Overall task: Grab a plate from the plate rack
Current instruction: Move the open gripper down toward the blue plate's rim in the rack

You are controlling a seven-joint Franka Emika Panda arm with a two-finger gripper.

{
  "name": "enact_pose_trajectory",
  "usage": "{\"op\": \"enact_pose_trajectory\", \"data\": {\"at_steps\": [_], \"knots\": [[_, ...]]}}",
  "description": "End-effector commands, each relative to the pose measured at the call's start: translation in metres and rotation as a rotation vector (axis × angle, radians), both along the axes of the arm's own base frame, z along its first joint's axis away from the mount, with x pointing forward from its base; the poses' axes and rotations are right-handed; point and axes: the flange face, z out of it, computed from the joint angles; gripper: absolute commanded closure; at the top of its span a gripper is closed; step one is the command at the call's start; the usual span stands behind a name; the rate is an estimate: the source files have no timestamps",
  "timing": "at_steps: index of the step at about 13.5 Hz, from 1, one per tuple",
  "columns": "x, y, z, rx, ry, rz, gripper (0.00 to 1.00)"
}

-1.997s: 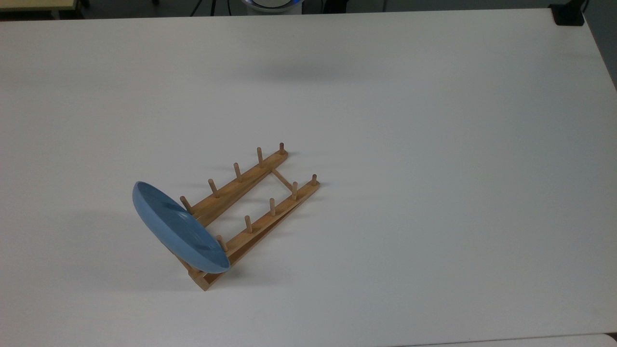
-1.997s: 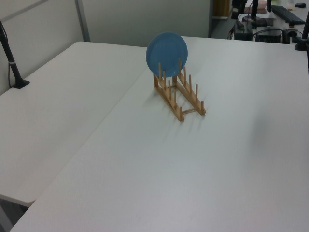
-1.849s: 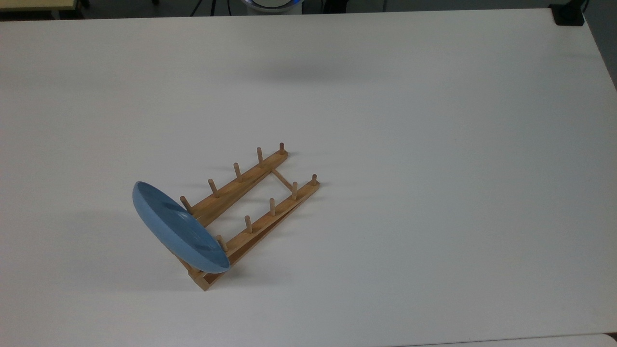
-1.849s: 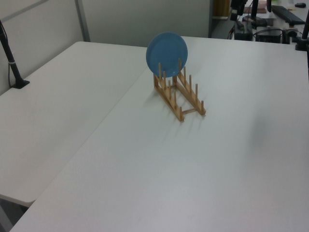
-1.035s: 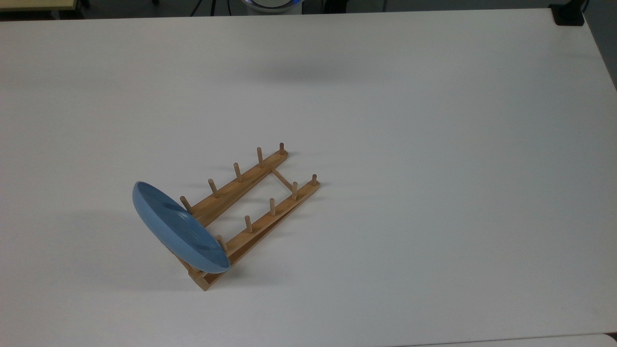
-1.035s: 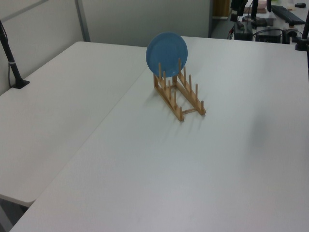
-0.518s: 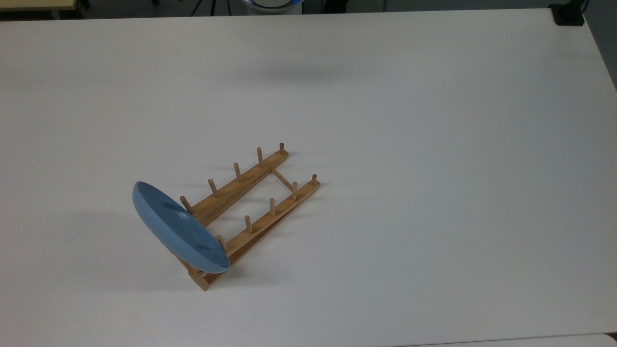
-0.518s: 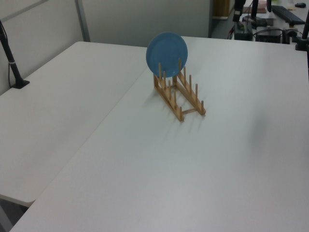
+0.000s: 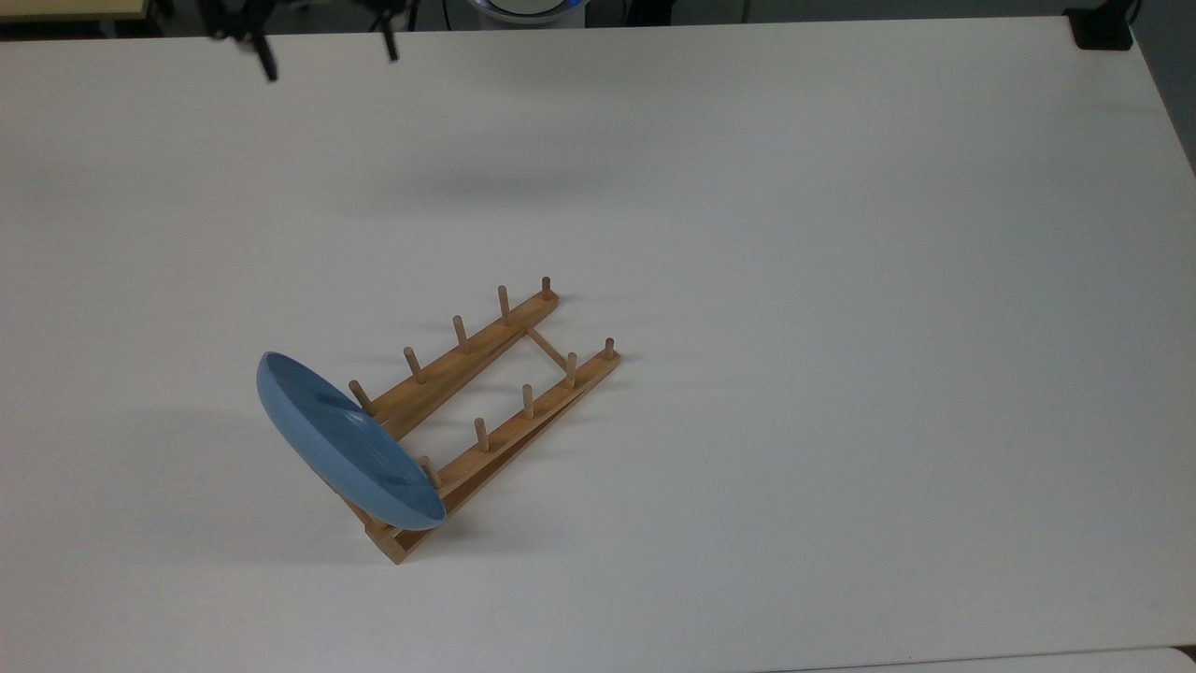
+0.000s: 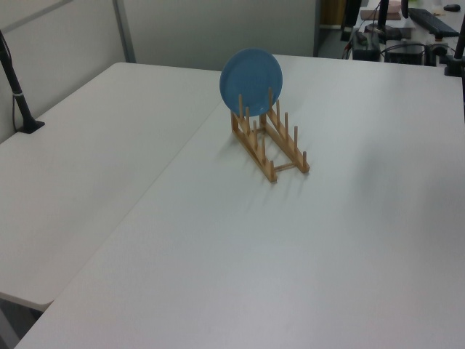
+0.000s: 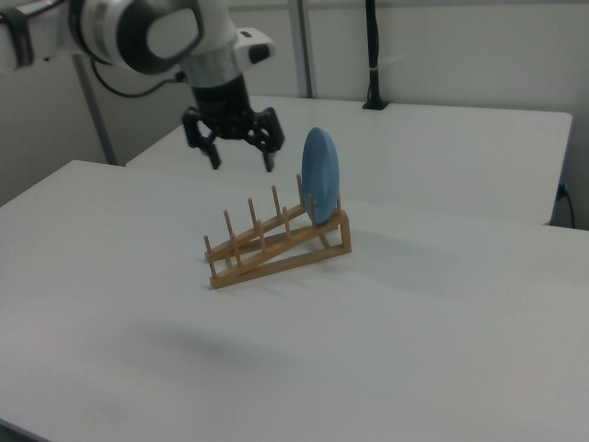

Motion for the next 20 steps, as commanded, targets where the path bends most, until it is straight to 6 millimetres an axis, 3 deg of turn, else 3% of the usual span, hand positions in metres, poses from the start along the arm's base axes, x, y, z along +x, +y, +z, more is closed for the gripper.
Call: {"op": "enact_pose_trajectory", "data": {"at_steps": [1,7,10,12,14,15,16,18,19,20], "knots": [[0.040,-0.025,-0.030,-0.041,-0.148,-0.032,0.00],[0.102,-0.033,-0.094,-0.015,-0.366,-0.225,0.00],[0.122,-0.026,-0.124,0.000,-0.434,-0.286,0.00],[0.128,-0.023,-0.140,0.009,-0.436,-0.291,0.09],[0.136,-0.023,-0.141,0.032,-0.451,-0.347,0.30],[0.137,-0.023,-0.142,0.045,-0.451,-0.379,0.44],[0.137,-0.023,-0.142,0.056,-0.451,-0.402,0.68],[0.138,-0.022,-0.139,0.058,-0.457,-0.406,0.94],[0.138,-0.022,-0.139,0.059,-0.455,-0.407,1.00],[0.138,-0.022,-0.138,0.057,-0.458,-0.405,1.00]]}}
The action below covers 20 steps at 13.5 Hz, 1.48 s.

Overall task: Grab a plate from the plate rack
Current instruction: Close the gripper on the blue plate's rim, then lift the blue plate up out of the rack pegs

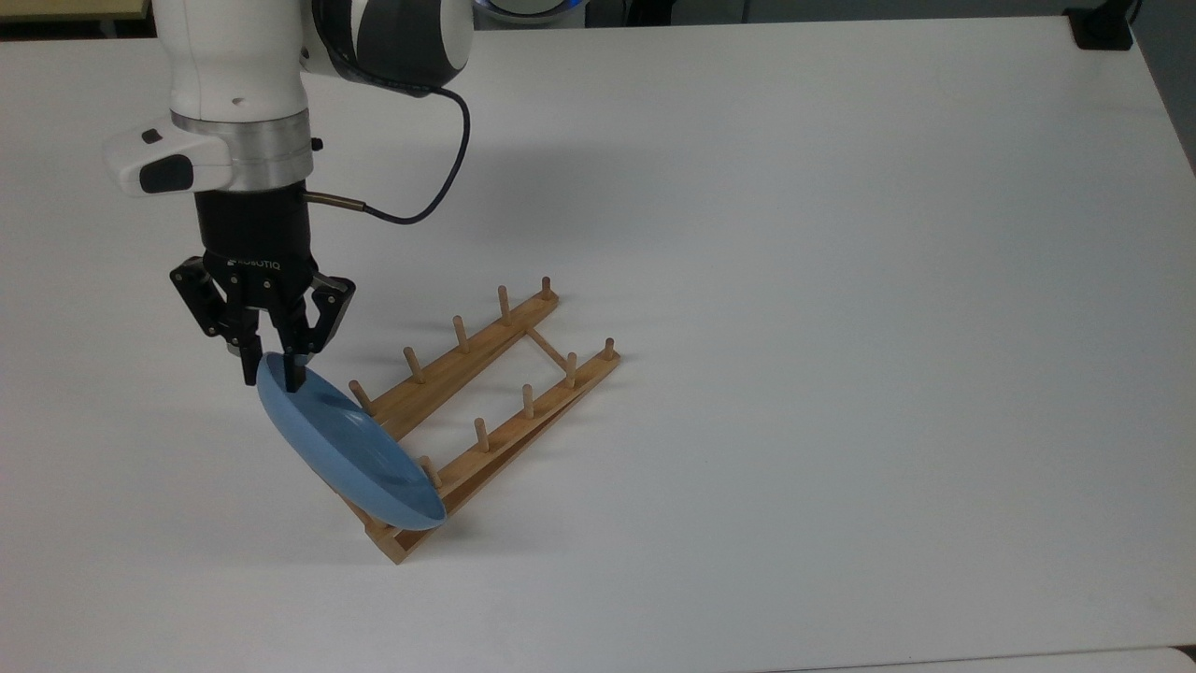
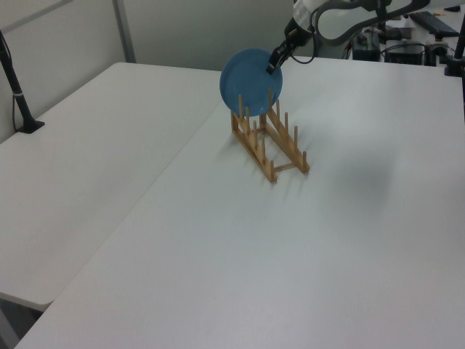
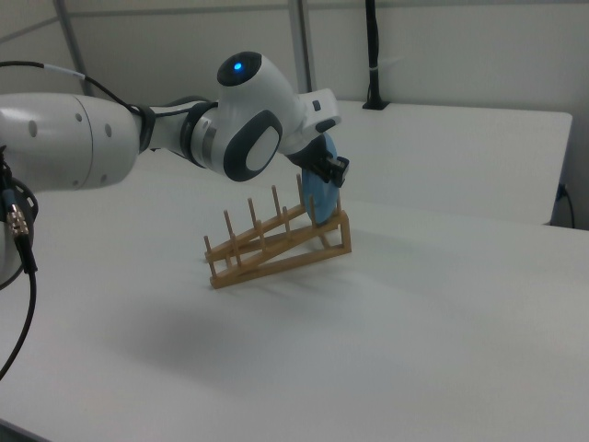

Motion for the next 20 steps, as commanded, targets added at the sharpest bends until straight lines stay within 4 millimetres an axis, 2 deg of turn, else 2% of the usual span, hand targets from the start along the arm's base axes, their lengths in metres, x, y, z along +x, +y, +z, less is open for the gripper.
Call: {"op": "enact_pose_trajectory", "data": {"at_steps": [1,4,9,11,12,14,15,17,18,20], "knots": [[0.004,0.003,0.005,0.001,-0.019,-0.016,1.00],[0.002,0.002,0.011,-0.005,-0.026,-0.011,1.00],[-0.017,0.006,0.070,0.011,-0.060,-0.018,1.00],[-0.033,0.005,0.086,0.030,0.039,-0.013,1.00],[-0.050,-0.005,0.096,0.042,0.125,-0.019,1.00],[-0.071,-0.019,0.105,0.057,0.259,0.016,1.00],[-0.084,-0.028,0.106,0.080,0.366,0.089,1.00],[-0.100,-0.045,0.095,0.104,0.474,0.193,1.00],[-0.109,-0.061,0.089,0.126,0.511,0.211,1.00],[-0.126,-0.085,0.061,0.198,0.617,0.260,1.00]]}}
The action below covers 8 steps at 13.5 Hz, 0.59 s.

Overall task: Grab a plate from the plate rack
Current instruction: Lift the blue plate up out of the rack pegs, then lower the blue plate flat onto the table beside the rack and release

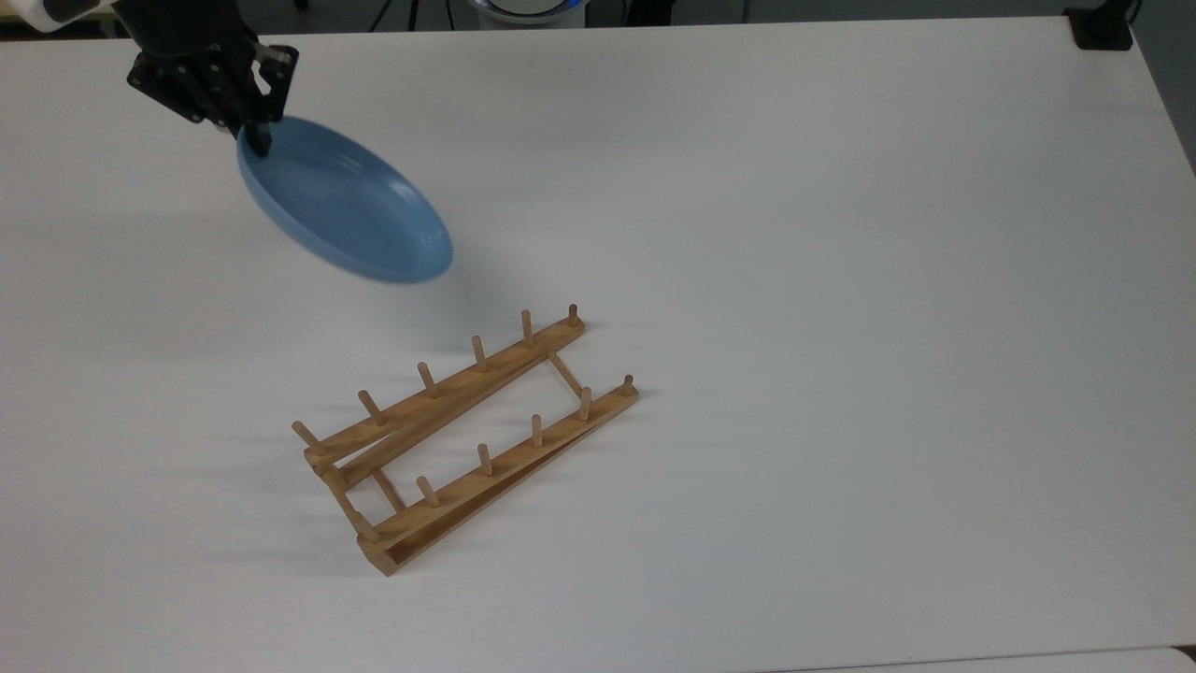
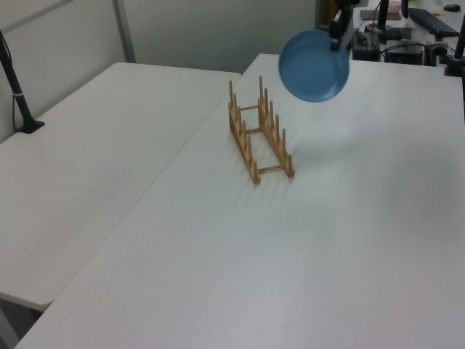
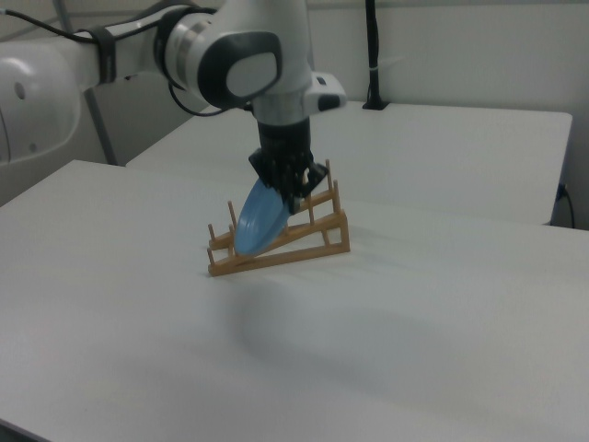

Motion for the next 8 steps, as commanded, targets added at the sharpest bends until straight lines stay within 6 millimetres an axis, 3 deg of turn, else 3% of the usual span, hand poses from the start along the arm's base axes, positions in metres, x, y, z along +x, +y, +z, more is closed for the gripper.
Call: {"op": "enact_pose_trajectory", "data": {"at_steps": [1,3,5,8], "knots": [[-0.020,-0.037,-0.055,0.124,0.166,0.071,1.00],[-0.023,-0.051,-0.115,0.233,0.243,0.078,1.00],[-0.022,-0.048,-0.181,0.281,0.328,0.091,1.00],[-0.021,-0.047,-0.224,0.278,0.336,0.079,1.00]]}}
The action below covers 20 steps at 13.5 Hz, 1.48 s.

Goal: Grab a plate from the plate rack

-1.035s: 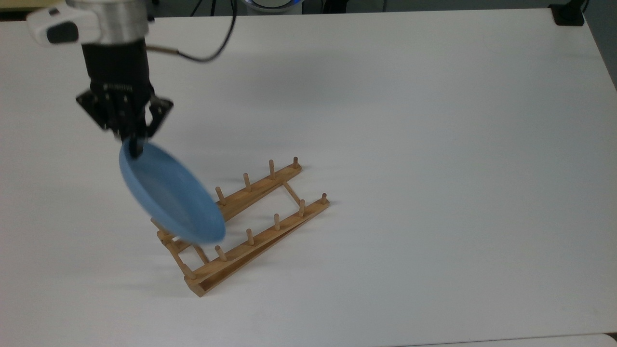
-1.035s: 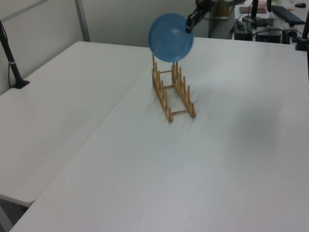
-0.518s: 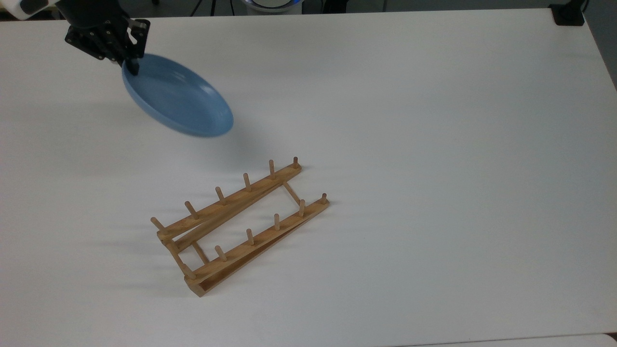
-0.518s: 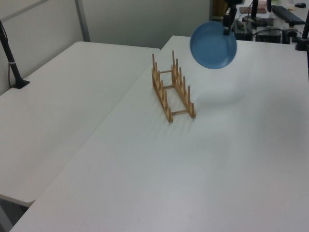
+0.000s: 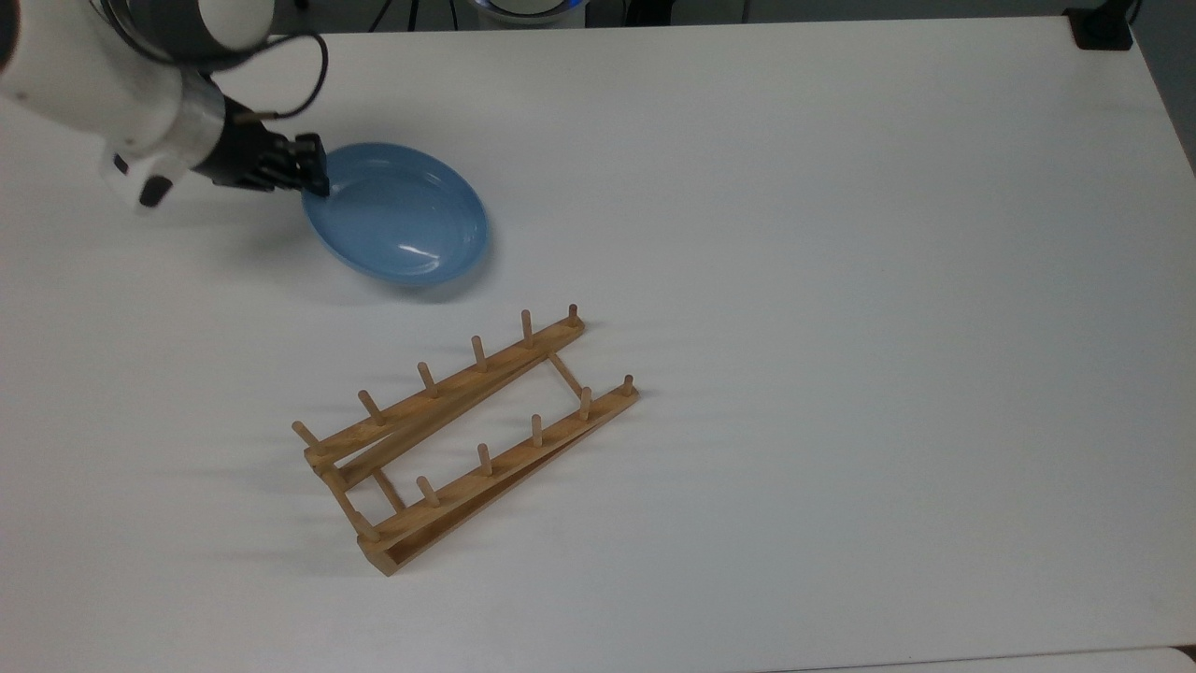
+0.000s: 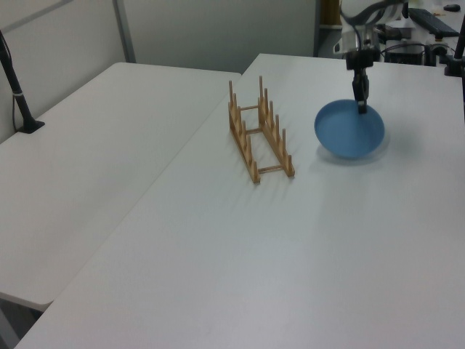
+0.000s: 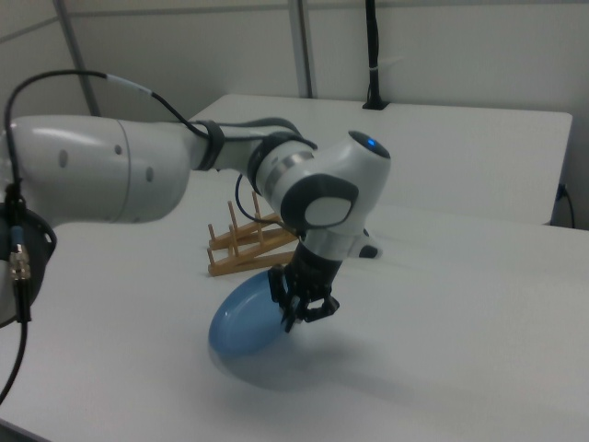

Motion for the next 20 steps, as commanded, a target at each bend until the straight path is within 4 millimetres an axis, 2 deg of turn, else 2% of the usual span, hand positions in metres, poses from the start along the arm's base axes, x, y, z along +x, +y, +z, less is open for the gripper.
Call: {"op": "enact_pose_trajectory", "data": {"at_steps": [1,2,3,4,6,8,10,12,13,15,17,20], "knots": [[-0.001,0.006,-0.029,0.004,-0.015,-0.003,1.00],[0.001,0.009,-0.039,0.006,-0.002,-0.003,1.00],[0.001,0.009,-0.045,0.007,0.008,-0.002,0.89],[0.000,0.008,-0.045,0.007,0.009,-0.005,0.63],[0.002,0.008,-0.038,0.002,-0.001,-0.006,0.00],[0.003,0.007,-0.019,-0.011,-0.021,-0.014,0.00],[0.002,0.007,0.027,-0.050,-0.072,-0.044,0.00],[-0.001,0.011,0.085,-0.095,-0.140,-0.095,0.00],[-0.008,0.020,0.131,-0.125,-0.196,-0.133,0.00],[-0.017,0.062,0.190,-0.156,-0.207,-0.224,0.00],[-0.024,0.106,0.224,-0.173,-0.203,-0.264,0.00],[-0.040,0.161,0.256,-0.254,-0.153,-0.326,0.00]]}}
